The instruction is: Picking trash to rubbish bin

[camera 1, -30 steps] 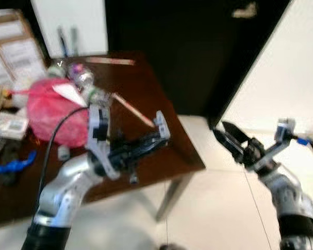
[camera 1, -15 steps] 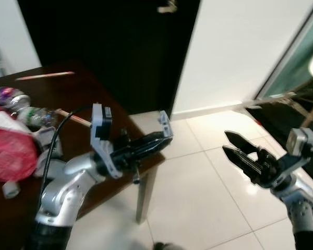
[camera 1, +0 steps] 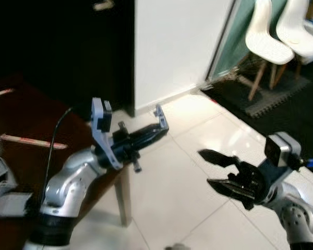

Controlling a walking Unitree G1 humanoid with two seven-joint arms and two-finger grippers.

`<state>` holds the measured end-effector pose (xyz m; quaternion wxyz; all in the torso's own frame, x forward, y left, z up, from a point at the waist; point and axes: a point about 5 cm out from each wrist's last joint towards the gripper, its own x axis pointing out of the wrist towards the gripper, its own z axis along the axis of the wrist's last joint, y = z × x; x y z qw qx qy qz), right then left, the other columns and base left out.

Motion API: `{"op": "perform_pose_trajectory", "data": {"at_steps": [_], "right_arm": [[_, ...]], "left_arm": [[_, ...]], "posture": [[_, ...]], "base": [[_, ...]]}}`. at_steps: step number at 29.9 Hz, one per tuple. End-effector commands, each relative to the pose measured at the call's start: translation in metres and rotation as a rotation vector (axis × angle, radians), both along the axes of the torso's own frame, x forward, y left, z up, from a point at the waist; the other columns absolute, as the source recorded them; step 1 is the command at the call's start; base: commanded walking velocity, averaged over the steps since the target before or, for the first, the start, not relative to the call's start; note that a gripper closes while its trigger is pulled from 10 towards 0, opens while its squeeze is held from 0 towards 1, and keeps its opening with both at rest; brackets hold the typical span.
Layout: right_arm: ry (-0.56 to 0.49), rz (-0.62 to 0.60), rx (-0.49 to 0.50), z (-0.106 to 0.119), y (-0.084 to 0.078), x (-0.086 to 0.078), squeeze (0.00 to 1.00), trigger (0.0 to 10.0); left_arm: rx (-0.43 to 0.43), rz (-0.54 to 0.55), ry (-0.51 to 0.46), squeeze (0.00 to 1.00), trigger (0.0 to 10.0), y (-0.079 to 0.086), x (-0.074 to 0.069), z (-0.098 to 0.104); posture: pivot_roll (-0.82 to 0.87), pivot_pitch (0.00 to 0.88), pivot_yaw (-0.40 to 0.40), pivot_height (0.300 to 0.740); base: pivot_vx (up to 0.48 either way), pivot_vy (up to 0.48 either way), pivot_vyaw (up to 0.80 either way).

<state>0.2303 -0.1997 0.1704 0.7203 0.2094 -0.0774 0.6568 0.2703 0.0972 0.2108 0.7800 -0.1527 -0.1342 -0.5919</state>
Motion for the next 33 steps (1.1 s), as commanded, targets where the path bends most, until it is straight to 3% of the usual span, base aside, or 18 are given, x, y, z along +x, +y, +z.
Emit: {"op": "perform_pose_trajectory", "data": {"at_steps": [1,9,17,33], "right_arm": [[-0.002,0.002,0.006,0.000,0.002,0.000,0.00,10.0],[0.024,-0.144,0.052,-0.007,-0.013,0.009,0.00,10.0],[0.021,-0.166,0.055,-0.004,-0.017,0.007,0.00,10.0],[-0.009,-0.141,0.045,0.001,-0.010,0.009,0.00,10.0]], "left_arm": [[-0.009,-0.013,-0.004,0.00,10.0,-0.004,-0.002,-0.001],[-0.018,0.000,-0.003,0.00,10.0,-0.005,0.001,0.000],[-0.020,0.007,-0.001,0.00,10.0,-0.004,0.003,-0.001],[-0.019,0.013,0.006,0.00,10.0,-0.006,0.008,-0.003]], "posture": [[0.01,0.124,-0.008,0.740],[0.02,0.128,-0.008,0.740],[0.01,0.128,-0.010,0.740],[0.01,0.108,-0.006,0.740]], "base": [[0.000,0.000,-0.80],[0.000,0.000,-0.80],[0.000,0.000,-0.80],[0.000,0.000,-0.80]]}}
